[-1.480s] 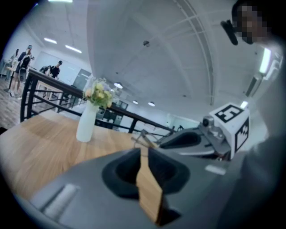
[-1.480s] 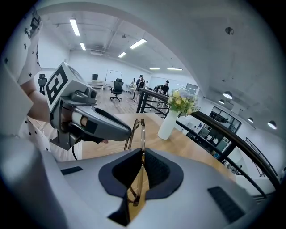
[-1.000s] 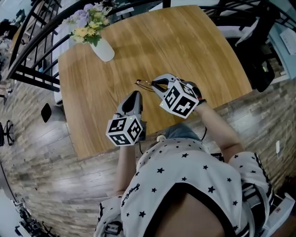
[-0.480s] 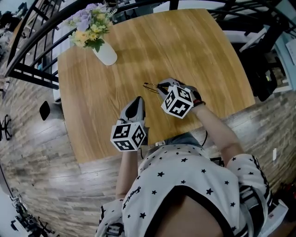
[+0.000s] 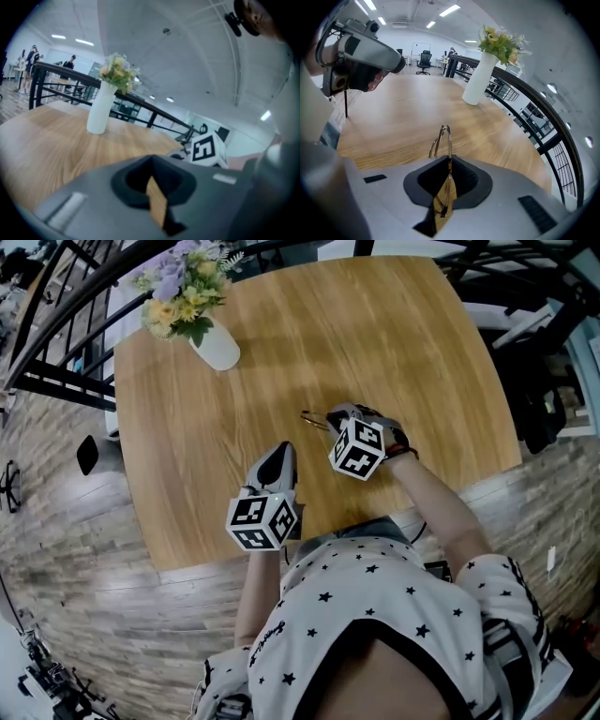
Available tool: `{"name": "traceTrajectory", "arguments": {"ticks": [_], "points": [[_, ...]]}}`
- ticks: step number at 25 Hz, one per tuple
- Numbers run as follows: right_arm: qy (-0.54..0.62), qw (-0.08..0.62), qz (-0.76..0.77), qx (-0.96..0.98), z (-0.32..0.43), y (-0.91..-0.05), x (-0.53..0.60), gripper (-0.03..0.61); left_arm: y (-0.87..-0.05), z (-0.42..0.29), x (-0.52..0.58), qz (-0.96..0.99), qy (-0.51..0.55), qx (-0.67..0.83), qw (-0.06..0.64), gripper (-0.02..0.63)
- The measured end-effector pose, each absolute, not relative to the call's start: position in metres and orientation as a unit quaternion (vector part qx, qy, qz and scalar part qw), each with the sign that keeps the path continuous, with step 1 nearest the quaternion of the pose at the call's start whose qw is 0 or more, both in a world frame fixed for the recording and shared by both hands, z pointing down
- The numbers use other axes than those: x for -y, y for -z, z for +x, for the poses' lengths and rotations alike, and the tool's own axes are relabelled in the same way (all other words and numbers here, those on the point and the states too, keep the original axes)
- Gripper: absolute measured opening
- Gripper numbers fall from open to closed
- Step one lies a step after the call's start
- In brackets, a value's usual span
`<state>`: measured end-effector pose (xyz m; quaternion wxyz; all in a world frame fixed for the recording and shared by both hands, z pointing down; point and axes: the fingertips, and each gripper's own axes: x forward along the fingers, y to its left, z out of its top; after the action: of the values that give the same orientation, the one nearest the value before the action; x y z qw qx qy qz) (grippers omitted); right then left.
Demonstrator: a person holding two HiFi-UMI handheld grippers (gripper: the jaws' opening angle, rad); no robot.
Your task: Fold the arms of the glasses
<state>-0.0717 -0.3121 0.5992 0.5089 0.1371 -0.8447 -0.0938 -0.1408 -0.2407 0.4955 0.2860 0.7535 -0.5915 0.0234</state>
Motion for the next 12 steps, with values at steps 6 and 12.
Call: {"name": "traceTrajectory", "arguments": {"ticks": [6, 12], "points": [[0.088, 0.509, 0.140, 0.845, -0.0744, -0.6017, 0.3150, 0.020, -0.4997, -0.1381, 0.2443, 0.752, -0.025, 0.590, 0.293, 0.006], [0.078, 0.509, 0.140, 0.846, -0.0754, -0.6035, 0.3084, 0.021, -0.5005, -0.1385, 0.2439, 0.752, -0.024, 0.590, 0.293, 0.006]]}}
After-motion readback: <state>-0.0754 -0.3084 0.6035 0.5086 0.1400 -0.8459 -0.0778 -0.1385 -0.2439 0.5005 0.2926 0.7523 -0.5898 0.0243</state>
